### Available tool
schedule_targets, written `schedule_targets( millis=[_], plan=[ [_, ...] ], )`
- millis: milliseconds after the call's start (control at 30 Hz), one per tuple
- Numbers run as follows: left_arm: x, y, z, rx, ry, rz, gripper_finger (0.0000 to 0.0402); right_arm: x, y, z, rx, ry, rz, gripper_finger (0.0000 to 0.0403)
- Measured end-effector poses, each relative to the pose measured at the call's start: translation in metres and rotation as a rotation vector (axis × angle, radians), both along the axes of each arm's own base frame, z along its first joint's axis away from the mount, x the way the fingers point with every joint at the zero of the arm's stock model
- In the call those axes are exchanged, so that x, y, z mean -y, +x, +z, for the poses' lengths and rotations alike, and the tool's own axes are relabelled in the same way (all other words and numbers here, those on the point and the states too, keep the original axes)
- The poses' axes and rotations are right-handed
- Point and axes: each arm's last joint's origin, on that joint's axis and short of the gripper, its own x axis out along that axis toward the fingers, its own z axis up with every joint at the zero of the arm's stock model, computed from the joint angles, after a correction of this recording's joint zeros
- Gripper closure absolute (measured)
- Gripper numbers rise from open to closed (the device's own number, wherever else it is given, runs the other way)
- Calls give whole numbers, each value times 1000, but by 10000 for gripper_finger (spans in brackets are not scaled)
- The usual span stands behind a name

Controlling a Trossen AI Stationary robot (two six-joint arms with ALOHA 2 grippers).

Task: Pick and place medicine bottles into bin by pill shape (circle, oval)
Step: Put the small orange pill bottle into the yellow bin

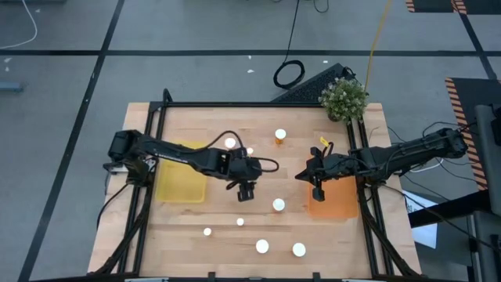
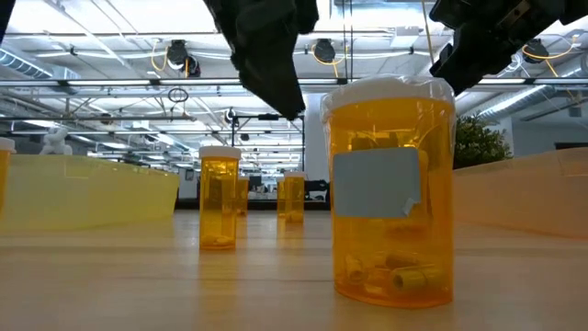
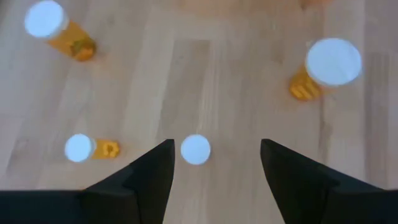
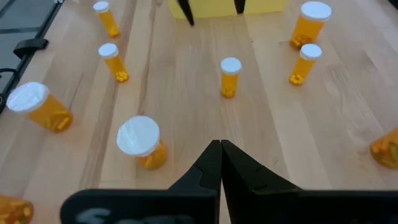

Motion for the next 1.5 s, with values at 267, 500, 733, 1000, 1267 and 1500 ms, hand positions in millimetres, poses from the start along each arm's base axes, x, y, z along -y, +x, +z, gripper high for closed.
schedule_targets(
  millis=[267, 500, 733, 1000, 1267, 1500],
  plan=[
    [-3, 7, -20, -60, 19, -44, 99, 0, 1, 1, 8, 1, 0, 403],
    [-11, 8, -20, -69, 39, -64, 107, 0, 1, 1, 12, 2, -1, 403],
    [-19, 16, -40, -109, 26, -83, 120, 0, 0, 1, 9, 1, -1, 403],
    [-18, 20, -52, -134, 54, -85, 121, 0, 0, 1, 5, 1, 0, 403],
    [-22, 22, -61, -160, 41, -75, 122, 0, 0, 1, 3, -2, 1, 403],
    [-22, 23, -60, -149, 35, -69, 122, 0, 0, 1, 4, -2, 2, 403]
  ],
)
